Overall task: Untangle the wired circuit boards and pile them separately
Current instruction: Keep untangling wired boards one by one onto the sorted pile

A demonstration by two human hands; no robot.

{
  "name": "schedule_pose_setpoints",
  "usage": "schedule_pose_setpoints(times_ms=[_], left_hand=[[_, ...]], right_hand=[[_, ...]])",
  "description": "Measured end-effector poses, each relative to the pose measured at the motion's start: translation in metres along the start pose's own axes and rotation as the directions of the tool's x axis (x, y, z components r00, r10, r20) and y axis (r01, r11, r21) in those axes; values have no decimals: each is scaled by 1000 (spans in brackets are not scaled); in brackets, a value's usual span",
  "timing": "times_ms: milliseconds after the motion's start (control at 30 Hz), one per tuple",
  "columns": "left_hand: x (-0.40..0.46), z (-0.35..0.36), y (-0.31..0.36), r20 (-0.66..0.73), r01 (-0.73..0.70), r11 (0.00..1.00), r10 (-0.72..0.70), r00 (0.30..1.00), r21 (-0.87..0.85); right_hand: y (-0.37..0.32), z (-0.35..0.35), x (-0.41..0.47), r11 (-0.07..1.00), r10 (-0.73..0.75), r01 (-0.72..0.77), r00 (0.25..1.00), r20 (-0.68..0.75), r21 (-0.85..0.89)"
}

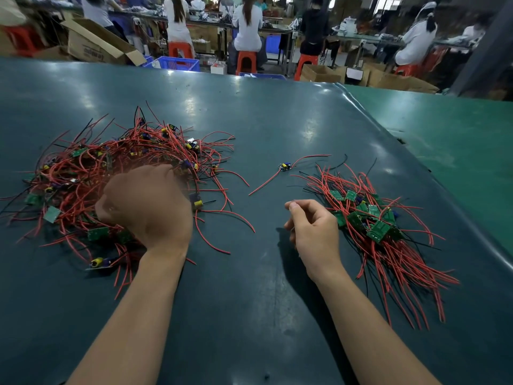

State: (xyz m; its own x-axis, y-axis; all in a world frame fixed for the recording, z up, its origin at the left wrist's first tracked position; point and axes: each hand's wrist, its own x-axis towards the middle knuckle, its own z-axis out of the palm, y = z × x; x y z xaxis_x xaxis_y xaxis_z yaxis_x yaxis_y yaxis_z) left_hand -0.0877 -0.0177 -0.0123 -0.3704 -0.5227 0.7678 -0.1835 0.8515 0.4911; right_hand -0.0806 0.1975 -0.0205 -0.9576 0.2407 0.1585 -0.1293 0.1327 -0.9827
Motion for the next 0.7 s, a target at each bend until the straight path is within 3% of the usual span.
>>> schedule_pose_setpoints(times_ms=[167, 300, 433, 500, 567, 700], left_hand=[[-7, -2, 11, -95, -124, 990, 117, 989, -74], [-5, -10, 15, -39, 133, 938, -153, 987, -319], [-7, -11, 16, -40, 134, 883, -170, 985, -450], [-10, -9, 18, -44, 56, 901, -83, 996, -431], [-14, -7, 22, -61, -116, 892, 99, 993, -436], [-26, -9, 38, -142, -446, 789, 428, 893, -422]], right_hand=[[2, 4, -3, 987, -110, 121, 988, 111, -103], [4, 8, -10, 959, -184, 231, 948, 258, -166], [5, 7, -7, 963, -167, 212, 954, 247, -169], [4, 7, -8, 966, -158, 201, 957, 243, -163], [3, 7, -8, 966, -171, 209, 957, 234, -152], [-2, 7, -9, 978, -184, 202, 954, 238, -57]])
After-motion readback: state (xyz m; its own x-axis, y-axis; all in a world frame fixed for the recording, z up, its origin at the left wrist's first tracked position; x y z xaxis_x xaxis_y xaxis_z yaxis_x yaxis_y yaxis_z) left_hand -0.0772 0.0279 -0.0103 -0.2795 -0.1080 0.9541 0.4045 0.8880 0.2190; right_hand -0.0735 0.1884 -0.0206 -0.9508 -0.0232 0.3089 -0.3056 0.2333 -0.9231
